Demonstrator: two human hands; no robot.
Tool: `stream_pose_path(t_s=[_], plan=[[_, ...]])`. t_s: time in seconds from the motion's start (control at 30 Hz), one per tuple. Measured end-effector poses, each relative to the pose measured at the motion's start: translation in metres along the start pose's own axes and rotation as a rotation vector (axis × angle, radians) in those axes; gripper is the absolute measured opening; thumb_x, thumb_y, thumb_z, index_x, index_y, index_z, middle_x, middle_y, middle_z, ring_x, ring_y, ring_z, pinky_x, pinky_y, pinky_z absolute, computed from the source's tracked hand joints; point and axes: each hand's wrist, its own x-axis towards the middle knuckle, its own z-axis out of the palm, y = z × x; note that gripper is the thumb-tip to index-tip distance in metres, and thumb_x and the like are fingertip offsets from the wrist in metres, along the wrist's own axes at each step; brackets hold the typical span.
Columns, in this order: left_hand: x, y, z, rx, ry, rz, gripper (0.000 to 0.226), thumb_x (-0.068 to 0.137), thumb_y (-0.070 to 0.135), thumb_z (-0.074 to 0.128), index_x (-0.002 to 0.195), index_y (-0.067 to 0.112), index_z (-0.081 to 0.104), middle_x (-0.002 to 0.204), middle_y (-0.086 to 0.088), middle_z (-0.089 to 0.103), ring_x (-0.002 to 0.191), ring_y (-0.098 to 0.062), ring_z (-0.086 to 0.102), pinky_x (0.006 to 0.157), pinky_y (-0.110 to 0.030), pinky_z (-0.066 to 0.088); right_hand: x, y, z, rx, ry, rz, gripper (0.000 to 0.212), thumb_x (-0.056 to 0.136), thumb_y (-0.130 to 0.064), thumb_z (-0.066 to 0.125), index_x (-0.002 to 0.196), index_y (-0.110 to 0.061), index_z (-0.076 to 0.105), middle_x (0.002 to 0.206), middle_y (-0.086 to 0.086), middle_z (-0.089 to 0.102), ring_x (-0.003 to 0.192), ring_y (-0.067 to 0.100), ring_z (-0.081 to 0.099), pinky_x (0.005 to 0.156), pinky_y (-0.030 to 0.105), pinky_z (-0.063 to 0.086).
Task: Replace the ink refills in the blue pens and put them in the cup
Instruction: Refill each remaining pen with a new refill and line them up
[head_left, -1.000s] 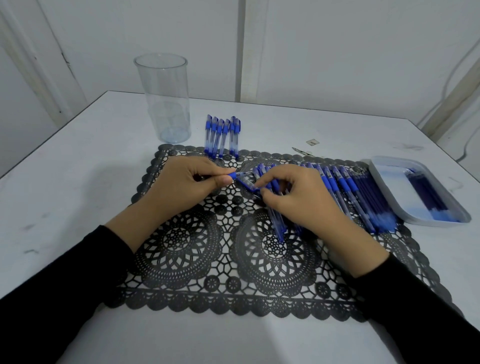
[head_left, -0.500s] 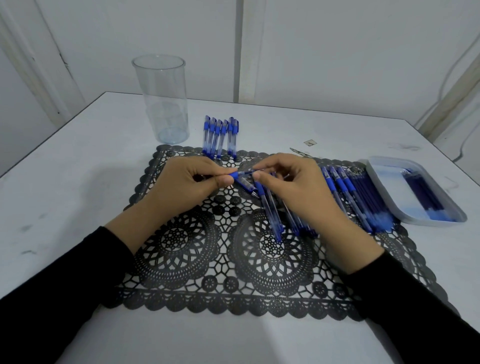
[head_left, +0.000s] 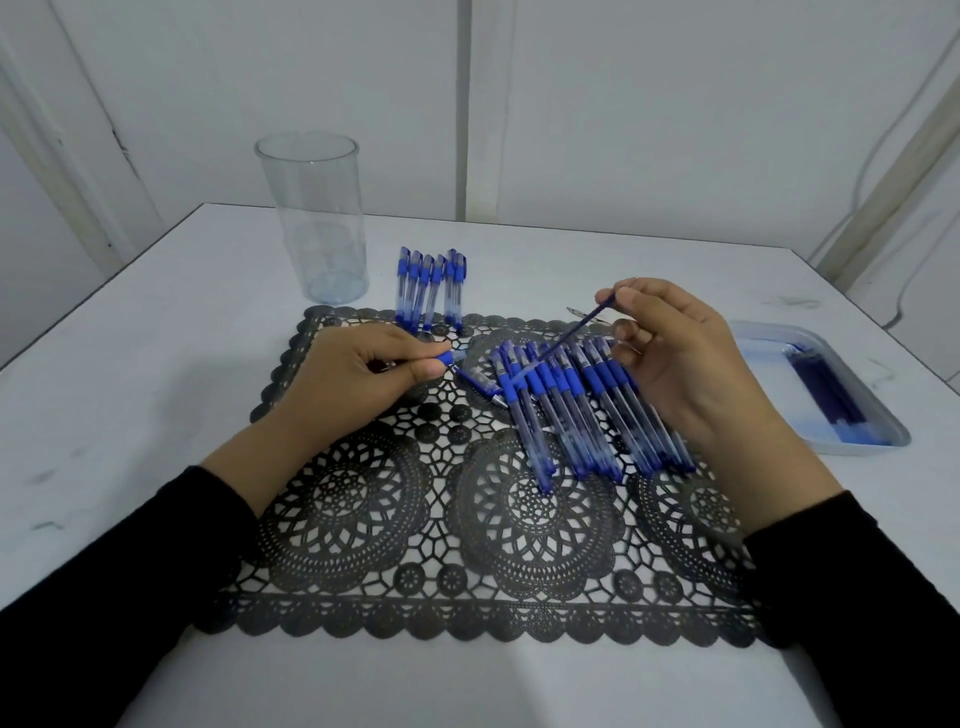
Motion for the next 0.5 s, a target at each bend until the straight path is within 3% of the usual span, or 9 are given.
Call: stream_pose_path(t_s=[0.17,0.33,0.43,0.5], plan=[[0.001,0.007,0.006,-0.001,0.004,0.032,0.027,0.081,0.023,0.076,0.108,0.024,0.074,0.096,0.019,0.072,0.088,0.003,0.069,0.08,-0.008,0.049,0.001,-0.014,-0.008,-0.061,0.073,0.001,0.011,0.088,-0.013,0.065,0.098,-0.014,0.07,0.093,0.001,0.071,0.061,0.008,0.046,0.055,0.021,0.032],[0.007,0.024,0.025,-0.026,-0.005,0.089,0.03,0.081,0.03,0.073,0.11,0.02,0.075,0.092,0.014,0.075,0.079,-0.007,0.071,0.074,-0.019,0.056,0.002,-0.041,-0.036,-0.473,0.266,-0.003,0.009,0.084,-0.023,0.074,0.09,-0.017,0.077,0.093,-0.005,0.075,0.067,0.005,0.052,0.058,0.02,0.035],[0.014,0.033,0.041,-0.033,-0.004,0.126,0.027,0.082,0.022,0.076,0.109,0.017,0.076,0.087,0.01,0.075,0.074,-0.007,0.069,0.071,-0.016,0.055,0.004,-0.042,-0.048,-0.629,0.335,-0.009,0.005,0.083,-0.015,0.074,0.086,-0.01,0.075,0.081,-0.008,0.072,0.053,-0.013,0.056,0.056,0.009,0.04],[0.023,0.042,0.055,0.004,-0.043,0.157,0.026,0.084,0.024,0.076,0.109,0.017,0.076,0.088,0.01,0.075,0.077,-0.004,0.069,0.071,-0.013,0.054,0.008,-0.038,-0.059,-0.742,0.394,0.012,0.004,0.08,-0.015,0.077,0.078,-0.012,0.076,0.082,-0.005,0.073,0.064,-0.009,0.062,0.058,0.011,0.044]])
